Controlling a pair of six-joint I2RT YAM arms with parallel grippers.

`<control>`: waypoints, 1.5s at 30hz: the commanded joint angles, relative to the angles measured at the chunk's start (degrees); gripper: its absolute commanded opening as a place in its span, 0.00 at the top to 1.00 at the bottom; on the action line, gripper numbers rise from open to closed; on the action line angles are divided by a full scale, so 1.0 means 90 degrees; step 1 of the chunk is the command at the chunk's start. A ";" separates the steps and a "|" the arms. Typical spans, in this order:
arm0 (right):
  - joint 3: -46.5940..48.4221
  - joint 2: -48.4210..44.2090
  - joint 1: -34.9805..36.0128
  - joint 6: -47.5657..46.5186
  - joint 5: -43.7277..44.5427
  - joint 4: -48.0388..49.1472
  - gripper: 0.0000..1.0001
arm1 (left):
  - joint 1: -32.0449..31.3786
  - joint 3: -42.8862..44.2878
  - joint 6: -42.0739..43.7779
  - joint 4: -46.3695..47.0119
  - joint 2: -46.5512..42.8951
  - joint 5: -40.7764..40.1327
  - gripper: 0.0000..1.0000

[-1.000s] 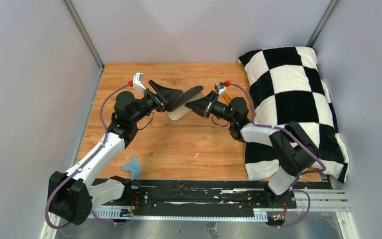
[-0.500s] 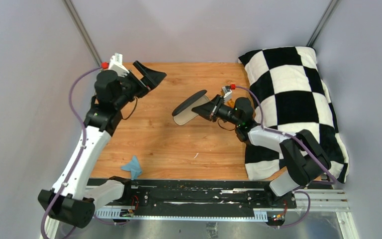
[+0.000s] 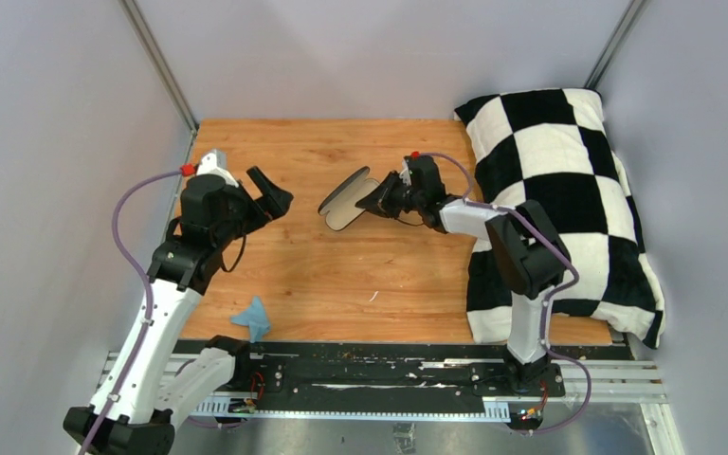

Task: Organize the sunglasses
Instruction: Place the sunglasses case at the center of the board, then move the glasses cleaning cloth to the center of the board.

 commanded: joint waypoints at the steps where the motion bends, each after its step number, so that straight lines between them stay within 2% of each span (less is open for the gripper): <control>1: 0.0508 0.0685 -0.0065 0.0822 0.0400 0.0125 1.00 | 0.0017 -0.0637 0.0062 -0.0565 -0.0455 -0.0181 0.00; 5: 0.1084 0.1405 -0.0077 0.1028 0.0761 -0.0211 1.00 | 0.0017 -0.0801 0.0100 -0.0838 -0.0772 -0.0328 0.00; 10: 0.1987 0.2018 -0.0096 0.0812 0.1052 -0.0959 0.97 | 0.0017 -0.0519 0.0336 -0.1355 -0.0546 -0.0279 0.00; 12: 0.2085 0.2078 -0.0094 0.0631 0.1186 -0.1176 0.85 | 0.0017 -0.0480 0.0339 -0.1388 -0.0490 -0.0189 0.00; 14: 0.1898 0.1924 -0.0113 0.0522 0.1341 -0.1216 0.64 | 0.0017 -0.0495 0.0239 -0.1388 -0.0479 -0.0187 0.00; 17: 0.1484 0.1617 -0.0182 0.0375 0.1542 -0.1286 0.42 | 0.0017 -0.0568 0.0055 -0.1381 -0.0452 -0.0320 0.00; 22: 0.0911 0.1090 -0.0416 -0.0133 0.1329 -0.1395 0.34 | 0.0017 -0.0652 -0.0113 -0.1402 -0.0181 -0.0420 0.00; 24: 0.0509 0.0600 -0.0448 -0.0437 0.1304 -0.1377 0.19 | 0.0017 -0.0736 -0.0139 -0.1441 -0.0112 -0.0483 0.00; 29: -0.0401 -0.0782 -0.0386 -0.1295 0.0843 -0.1538 0.17 | 0.0017 -0.1261 -0.0387 -0.2009 0.0022 -0.1128 0.00; 31: -0.0820 -0.1452 -0.0306 -0.1771 0.0872 -0.1824 0.16 | 0.0017 -0.1739 -0.0841 -0.2139 0.0042 -0.1107 0.00; 35: -0.1698 -0.2762 -0.0268 -0.2381 0.1194 -0.2361 0.16 | 0.0009 -0.2833 -0.2204 -0.2131 -0.0049 -0.1153 0.08; 38: -0.2189 -0.3485 -0.0271 -0.2610 0.1358 -0.2812 0.17 | 0.0008 -0.3097 -0.2700 -0.2159 0.0007 -0.1530 0.15; 42: -0.2369 -0.4153 -0.0271 -0.2983 0.1476 -0.3497 0.18 | 0.0027 -0.2977 -0.3194 -0.2403 0.0599 -0.2303 0.34; 45: -0.2361 -0.4464 -0.0276 -0.3210 0.1622 -0.3909 0.19 | 0.0144 -0.2847 -0.3191 -0.2406 0.1263 -0.2473 0.48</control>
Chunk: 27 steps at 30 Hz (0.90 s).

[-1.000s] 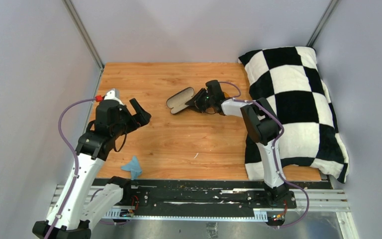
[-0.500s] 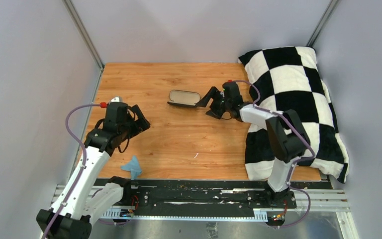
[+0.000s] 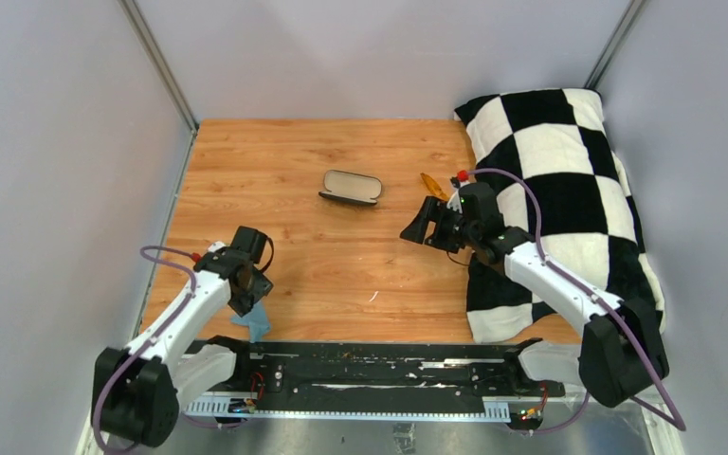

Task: Organize the sunglasses
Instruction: Move the glasses cleaning cloth to the center of the board.

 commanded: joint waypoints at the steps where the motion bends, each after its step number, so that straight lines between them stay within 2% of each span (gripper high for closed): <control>1: -0.0094 -0.0446 0.0051 -0.0621 0.0349 -0.1007 0.20 | 0.0160 0.0244 -0.0478 -0.0114 0.0881 -0.0702 0.55; 3: -0.0134 -0.0556 0.0046 -0.0618 0.0412 -0.1058 0.20 | 0.0169 0.0328 -0.0418 -0.0082 0.1260 -0.0512 0.63; 10: -0.0166 -0.0484 0.0045 -0.0445 0.0359 -0.0992 0.22 | 0.0178 -0.0048 -0.0178 0.0719 0.1407 -0.0039 0.63; 12: -0.0163 -0.0485 0.0048 -0.0418 0.0323 -0.0957 0.22 | 0.0179 -0.0137 0.0056 0.1062 0.1375 0.0244 0.72; 16: -0.0083 -0.0528 0.0035 -0.0533 0.0385 -0.0992 0.23 | 0.0164 -0.0160 0.0715 0.1840 0.1179 0.1118 1.00; 18: -0.0016 -0.0578 0.0030 -0.0612 0.0459 -0.1072 0.23 | 0.0015 -0.0124 0.0902 0.2246 0.0965 0.1467 1.00; 22: 0.0068 -0.0672 -0.0056 -0.0749 0.0660 -0.1274 0.23 | -0.1162 0.0572 0.1048 0.2471 0.1072 0.1396 1.00; 27: -0.0017 -0.0895 -0.0254 -0.0822 0.0873 -0.1465 0.23 | -0.2581 0.2012 0.1180 0.2666 0.2498 0.1419 1.00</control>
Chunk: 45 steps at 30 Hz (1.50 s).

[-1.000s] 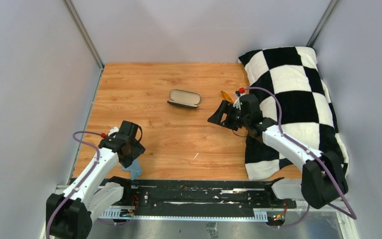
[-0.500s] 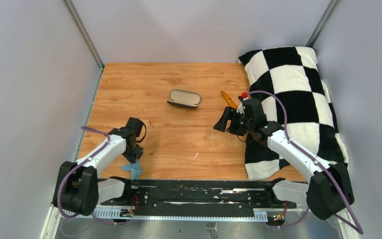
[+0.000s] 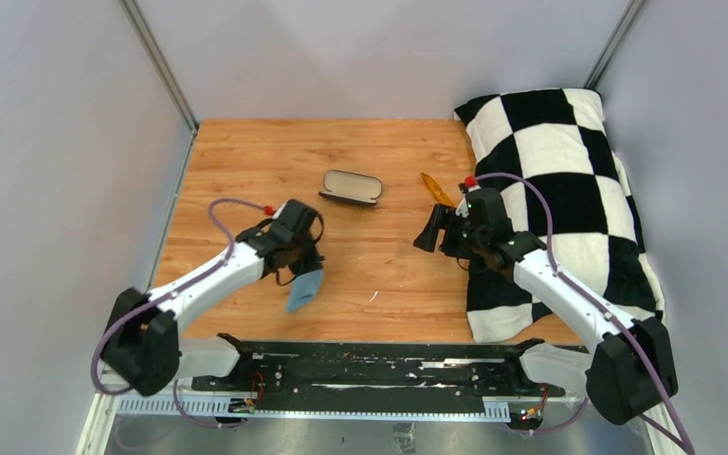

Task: Organize the sunglasses
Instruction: Move the glasses cleaning cloth to the center of the board, then adjust the glasses cleaning cloth at the center of the board.

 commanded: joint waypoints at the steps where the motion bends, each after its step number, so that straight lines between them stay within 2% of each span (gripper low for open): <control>1: 0.0039 -0.0328 -0.0227 -0.0200 0.0379 -0.0384 0.23 | -0.1070 0.1293 0.0329 0.0652 0.1318 0.0216 1.00; 3: -0.0006 -0.0491 -0.0303 -0.0222 0.0468 -0.0473 0.23 | -0.1370 0.1852 0.0419 0.0873 0.2018 0.0621 0.98; 4: -0.0018 -0.0561 -0.0338 -0.0237 0.0523 -0.0529 0.23 | -0.1487 0.2159 0.0530 0.0952 0.2365 0.0826 0.91; 6: -0.0030 -0.0751 -0.0413 -0.0267 0.0687 -0.0681 0.23 | -0.1657 0.2886 0.0762 0.0749 0.2968 0.1075 0.62; 7: -0.0050 -0.0859 -0.0435 -0.0287 0.0783 -0.0765 0.23 | -0.1700 0.3203 0.0871 0.0560 0.3200 0.1132 0.50; 8: -0.0083 -0.0980 -0.0474 -0.0295 0.0881 -0.0836 0.23 | -0.1716 0.3472 0.0969 0.0428 0.3329 0.1177 0.41; 11: -0.0251 -0.1337 -0.0511 -0.0382 0.1158 -0.0924 0.22 | -0.1703 0.3769 0.1171 0.0235 0.3155 0.0929 0.29; 15: -0.0518 -0.1474 -0.0308 -0.0514 0.0962 -0.0756 0.31 | -0.1411 0.3611 0.1237 -0.0147 0.2606 0.0646 0.28; 19: -0.0059 -0.0477 0.1533 -0.0940 0.2296 -0.0896 0.33 | -0.0767 0.2571 0.1270 -0.0170 0.1954 0.0890 0.32; 21: 0.0372 0.0220 0.2016 -0.0955 0.2345 -0.1095 0.35 | -0.0416 0.1928 0.1249 -0.0167 0.1507 0.0956 0.35; 28: 0.1319 0.2026 0.2577 -0.1012 0.1859 -0.0599 0.48 | 0.0562 0.0412 0.1205 -0.0516 -0.0005 0.0886 0.37; 33: 0.2326 0.3142 0.3125 -0.1658 0.1921 -0.0687 0.49 | 0.0770 -0.0077 0.1028 -0.0629 -0.0636 0.0740 0.37; 37: 0.3240 0.4197 0.3159 -0.2058 0.1714 -0.1189 0.50 | 0.1068 -0.0361 0.0848 -0.0761 -0.0633 0.0458 0.35; 39: 0.3384 0.4392 0.3240 -0.2108 0.1511 -0.1212 0.50 | 0.1258 -0.0505 0.0888 -0.0669 -0.0564 0.0588 0.36; 45: 0.3803 0.4895 0.3332 -0.2059 0.1842 -0.1323 0.56 | 0.1319 -0.0732 0.0807 -0.0381 -0.0646 0.0816 0.33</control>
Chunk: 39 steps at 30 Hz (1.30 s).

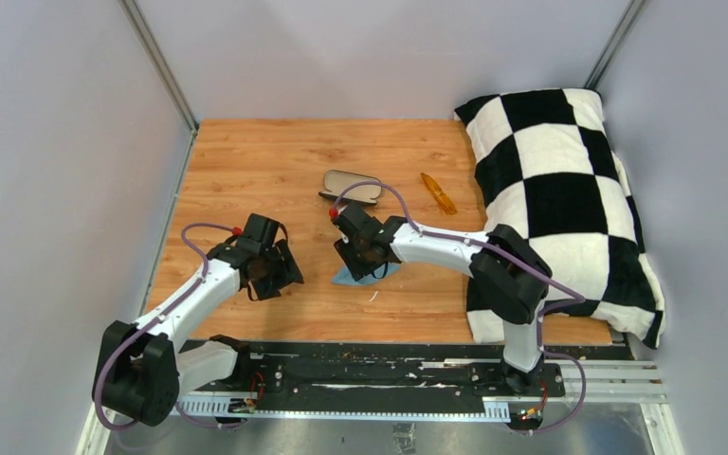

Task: Organize the sunglasses
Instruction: Adjust the glasses cleaning cloth at the center of the board.

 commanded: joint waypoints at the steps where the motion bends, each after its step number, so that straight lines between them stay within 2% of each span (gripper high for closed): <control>1: 0.0482 0.0377 0.0128 -0.0136 0.0191 -0.0432 0.58 | 0.0042 -0.0100 -0.0154 0.0195 -0.0071 0.0081 0.33; 3: 0.0567 0.0501 0.0127 -0.0054 0.0233 -0.0447 0.64 | 0.0051 -0.0130 -0.0189 0.0266 -0.0047 0.0145 0.33; 9: 0.0710 0.0740 0.0138 0.0040 0.0212 -0.0407 0.65 | 0.0052 -0.0225 -0.0212 0.0448 0.0059 0.0323 0.33; 12: 0.0675 0.0744 0.0138 0.0078 0.0271 -0.0405 0.70 | 0.0051 -0.0287 -0.0255 0.0549 0.0097 0.0426 0.33; 16: 0.0663 0.0596 0.0131 0.0067 0.0275 -0.0544 0.98 | 0.0047 -0.0295 -0.0267 0.0644 0.0159 0.0493 0.33; 17: 0.0644 0.0509 0.0134 0.0069 0.0267 -0.0605 1.00 | 0.0049 -0.0279 -0.0222 0.0642 0.0177 0.0482 0.33; 27: -0.1191 -0.1216 0.0212 0.0428 0.0508 -0.0380 1.00 | 0.0046 -0.0189 0.0261 0.0782 0.0703 0.0461 0.32; 32: -0.2069 -0.2032 0.0319 0.0597 0.0485 -0.0311 0.90 | 0.0042 -0.0208 0.0307 0.0943 0.1055 0.0731 0.33; 36: -0.2630 -0.2491 0.0352 0.0879 0.0530 -0.0378 0.75 | 0.0042 -0.0207 0.0293 0.1057 0.0914 0.0876 0.31; 39: -0.2954 -0.2767 0.0353 0.1080 0.0670 -0.0541 0.73 | 0.0028 -0.0151 0.0317 0.1068 0.0709 0.0991 0.30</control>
